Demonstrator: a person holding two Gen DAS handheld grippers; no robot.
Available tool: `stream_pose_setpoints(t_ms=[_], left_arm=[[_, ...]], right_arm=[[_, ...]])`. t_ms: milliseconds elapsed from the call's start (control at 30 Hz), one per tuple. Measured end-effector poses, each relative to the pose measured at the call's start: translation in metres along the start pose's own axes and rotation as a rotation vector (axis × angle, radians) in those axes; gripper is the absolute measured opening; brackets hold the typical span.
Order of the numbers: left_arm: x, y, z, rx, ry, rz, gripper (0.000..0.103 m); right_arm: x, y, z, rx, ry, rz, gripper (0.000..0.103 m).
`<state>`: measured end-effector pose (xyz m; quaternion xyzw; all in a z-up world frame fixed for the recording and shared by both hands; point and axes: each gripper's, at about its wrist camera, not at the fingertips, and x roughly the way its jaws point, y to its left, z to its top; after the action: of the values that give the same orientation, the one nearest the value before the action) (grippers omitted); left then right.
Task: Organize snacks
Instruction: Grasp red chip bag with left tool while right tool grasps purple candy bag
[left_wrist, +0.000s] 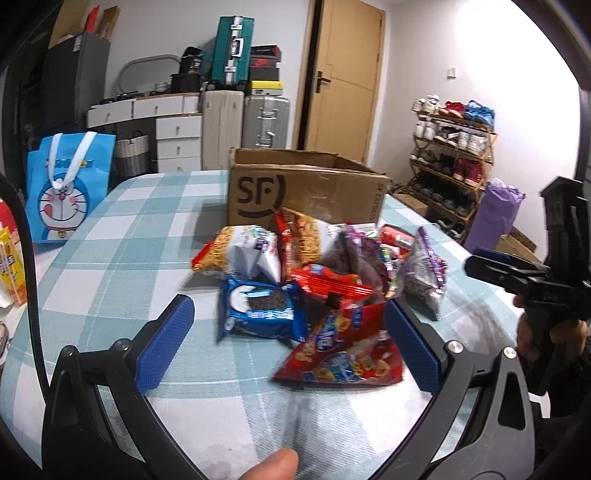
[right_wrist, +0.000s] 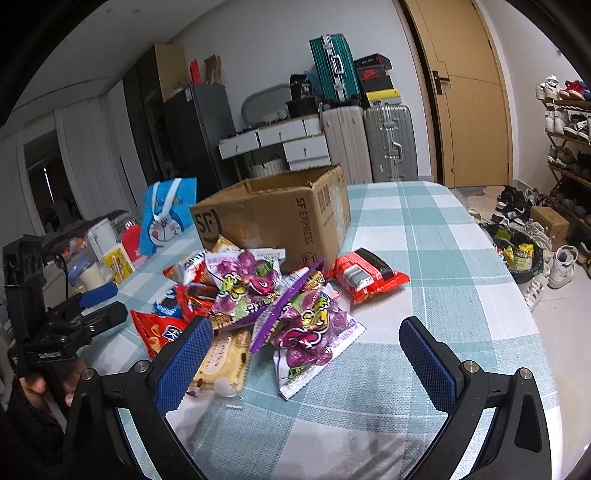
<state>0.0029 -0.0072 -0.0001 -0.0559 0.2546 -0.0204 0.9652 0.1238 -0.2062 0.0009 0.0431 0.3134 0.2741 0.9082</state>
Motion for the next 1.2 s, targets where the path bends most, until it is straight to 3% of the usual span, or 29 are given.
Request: stream_pose_setpoints(t_ms=[267,533,767,967,1067,1133,1200], left_arm=[[0.001,-0.016,0.000,0.001,0.051,-0.068,0.102],[0.025,-0.015,-0.004,-0.037,0.172,-0.059,0.102],[0.046,-0.014,-0.003,-0.074,0.256,-0.086,0.102],[0.062,-0.015,-0.003,-0.085,0.312,-0.139,0.086],[0.067,-0.019,-0.003,-0.071,0.318,-0.157,0.077],[0.068,-0.023,-0.004,-0.063,0.316,-0.146,0.076],[0.070,-0.023,-0.003,-0.064,0.317,-0.149,0.076]], right_arm=[[0.008,0.002,0.008,-0.019,0.087,0.001,0.103],[0.042,0.009,0.007,-0.078,0.248,-0.053,0.103],[0.063,0.008,0.007,-0.078,0.293,-0.049,0.103],[0.074,0.004,0.009,-0.041,0.311,-0.023,0.101],[0.078,0.002,0.011,-0.023,0.314,-0.012,0.094],[0.080,0.000,0.012,-0.012,0.314,-0.004,0.084],[0.082,-0.003,0.013,0.004,0.318,0.001,0.082]])
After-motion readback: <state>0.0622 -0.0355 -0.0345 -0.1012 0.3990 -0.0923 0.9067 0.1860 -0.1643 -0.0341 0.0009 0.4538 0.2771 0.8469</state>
